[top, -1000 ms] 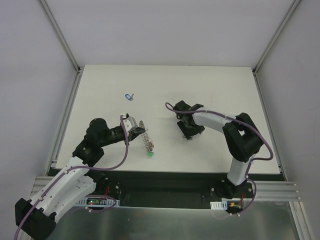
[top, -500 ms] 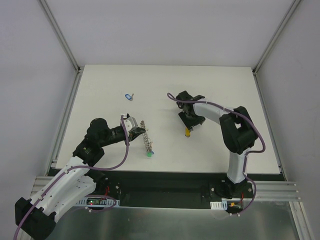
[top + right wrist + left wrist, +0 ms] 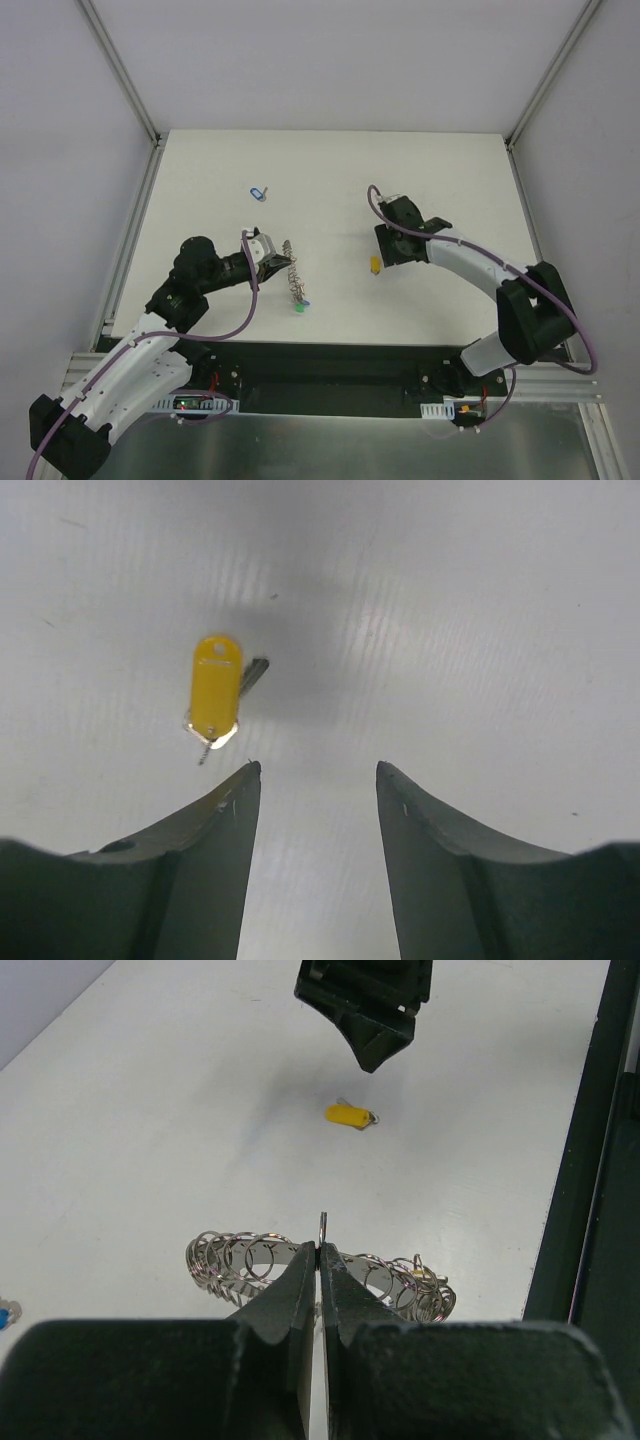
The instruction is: Put the keys on the keyring
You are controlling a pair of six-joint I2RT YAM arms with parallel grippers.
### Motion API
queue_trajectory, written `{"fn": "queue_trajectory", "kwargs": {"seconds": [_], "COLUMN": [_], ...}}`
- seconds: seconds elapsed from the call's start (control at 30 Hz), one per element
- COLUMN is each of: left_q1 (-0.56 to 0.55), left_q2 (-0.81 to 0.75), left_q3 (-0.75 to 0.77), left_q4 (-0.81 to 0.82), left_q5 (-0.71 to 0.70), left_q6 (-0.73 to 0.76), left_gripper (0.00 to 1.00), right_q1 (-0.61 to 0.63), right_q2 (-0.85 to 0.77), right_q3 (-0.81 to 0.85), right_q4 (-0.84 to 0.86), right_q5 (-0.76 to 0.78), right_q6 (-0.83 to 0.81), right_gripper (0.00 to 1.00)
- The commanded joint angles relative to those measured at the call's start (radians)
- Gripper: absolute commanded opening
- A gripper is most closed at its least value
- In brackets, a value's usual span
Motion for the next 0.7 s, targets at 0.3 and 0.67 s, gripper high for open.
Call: {"fn": "queue_trajectory", "kwargs": {"seconds": [0.3,0.67], "left_q1": [-0.074,-0.118], "left_q2": [-0.038,-0.051], "left_q3": [0.042,0.039], "left_q4": [0.037,0.032], "left_q5": [-0.095,-0.159], "left_q6": [0.008,0.000], "left_gripper": [0.00,0.00], "right_q1": [0.163,0.239], "right_q2": [-0.158,-0.096], "right_q3": [-0.201,-0.253], "right_q4": [0.264,0.339], "right_q5": [0.163,0.241], "right_q6": [0.469,0.528], "right_gripper": [0.44,0.37]}}
